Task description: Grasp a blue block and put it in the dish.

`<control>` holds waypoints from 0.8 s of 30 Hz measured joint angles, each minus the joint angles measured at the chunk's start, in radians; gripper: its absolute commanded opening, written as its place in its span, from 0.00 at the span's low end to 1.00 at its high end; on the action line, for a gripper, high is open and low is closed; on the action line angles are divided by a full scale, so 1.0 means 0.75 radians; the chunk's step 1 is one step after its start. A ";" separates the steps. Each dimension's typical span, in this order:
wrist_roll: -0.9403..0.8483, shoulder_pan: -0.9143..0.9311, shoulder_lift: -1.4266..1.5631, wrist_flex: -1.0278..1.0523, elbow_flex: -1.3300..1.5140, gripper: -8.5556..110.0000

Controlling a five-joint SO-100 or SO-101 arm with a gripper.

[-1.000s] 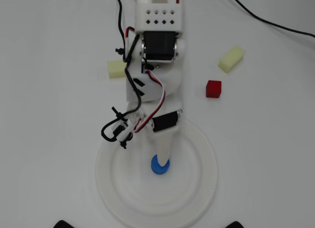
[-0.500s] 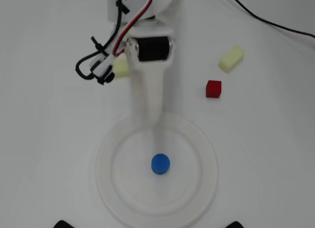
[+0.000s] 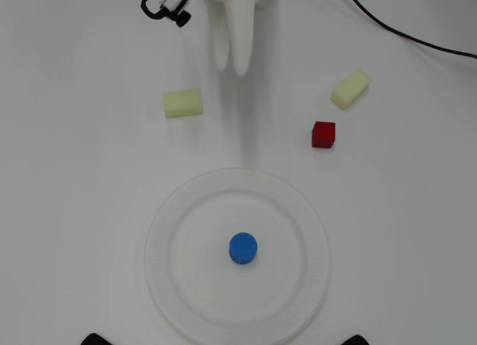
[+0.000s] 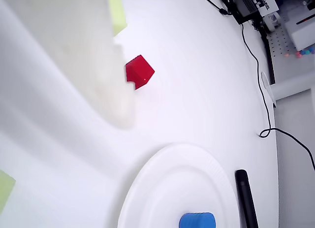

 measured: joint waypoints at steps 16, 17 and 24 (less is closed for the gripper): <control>0.166 -0.020 0.364 0.215 0.450 0.37; 0.176 -0.016 0.370 0.225 0.466 0.37; 0.172 -0.045 0.452 0.321 0.644 0.37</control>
